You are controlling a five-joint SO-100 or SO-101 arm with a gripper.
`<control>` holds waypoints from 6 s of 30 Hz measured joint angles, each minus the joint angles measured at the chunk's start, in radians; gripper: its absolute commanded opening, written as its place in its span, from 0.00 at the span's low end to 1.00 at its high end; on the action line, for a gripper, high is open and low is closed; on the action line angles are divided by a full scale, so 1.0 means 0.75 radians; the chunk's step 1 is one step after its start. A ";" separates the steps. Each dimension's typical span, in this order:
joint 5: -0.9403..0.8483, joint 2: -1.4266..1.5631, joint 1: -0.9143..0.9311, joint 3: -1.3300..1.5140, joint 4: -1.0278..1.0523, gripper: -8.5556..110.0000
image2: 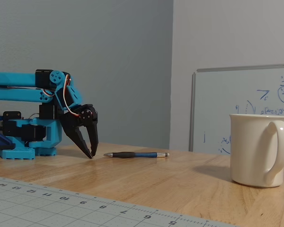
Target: Touch the pen.
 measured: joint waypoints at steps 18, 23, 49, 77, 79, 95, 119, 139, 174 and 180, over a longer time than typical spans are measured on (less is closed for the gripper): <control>0.000 0.000 0.000 0.000 0.000 0.08; 0.000 0.000 0.000 0.000 0.000 0.08; 0.000 -1.139 0.000 -0.943 -0.031 0.08; 0.000 -1.781 -0.104 -1.344 -0.033 0.08; 0.000 -1.790 -0.104 -1.344 -0.033 0.08; 0.000 -1.918 -0.106 -1.344 -0.033 0.08; 0.000 -1.918 -0.153 -1.501 -0.041 0.08; 0.000 -1.935 -0.153 -1.436 -0.041 0.08; 0.000 -2.013 -0.151 -1.436 -0.043 0.08; 0.000 -2.008 -0.151 -1.436 -0.043 0.08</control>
